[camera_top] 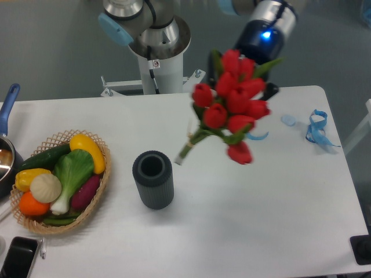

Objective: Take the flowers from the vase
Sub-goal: 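Carry the held tulips away from the vase toward the blue ribbons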

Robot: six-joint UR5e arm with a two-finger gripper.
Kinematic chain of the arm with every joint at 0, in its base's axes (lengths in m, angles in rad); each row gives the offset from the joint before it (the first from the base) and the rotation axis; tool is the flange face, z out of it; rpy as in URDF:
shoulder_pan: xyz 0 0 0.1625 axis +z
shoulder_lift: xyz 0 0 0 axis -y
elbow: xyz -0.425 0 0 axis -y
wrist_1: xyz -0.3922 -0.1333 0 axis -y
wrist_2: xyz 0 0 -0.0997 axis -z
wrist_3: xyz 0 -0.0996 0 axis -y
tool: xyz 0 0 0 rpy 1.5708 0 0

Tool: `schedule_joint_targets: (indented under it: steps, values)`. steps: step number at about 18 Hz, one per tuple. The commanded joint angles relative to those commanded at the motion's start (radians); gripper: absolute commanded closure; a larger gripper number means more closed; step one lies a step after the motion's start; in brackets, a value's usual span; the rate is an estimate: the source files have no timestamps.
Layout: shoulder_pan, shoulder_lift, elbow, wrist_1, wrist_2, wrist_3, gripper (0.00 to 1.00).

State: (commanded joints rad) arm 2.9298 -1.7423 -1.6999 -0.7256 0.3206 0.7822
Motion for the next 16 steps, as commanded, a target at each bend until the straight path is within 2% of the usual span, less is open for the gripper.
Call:
schedule_joint_targets:
  steps: [5, 16]
  values:
    - [0.037, -0.092, 0.072, 0.0, 0.005, 0.057, 0.56]
    - [0.045, -0.106, 0.069, 0.002, 0.115, 0.108, 0.56]
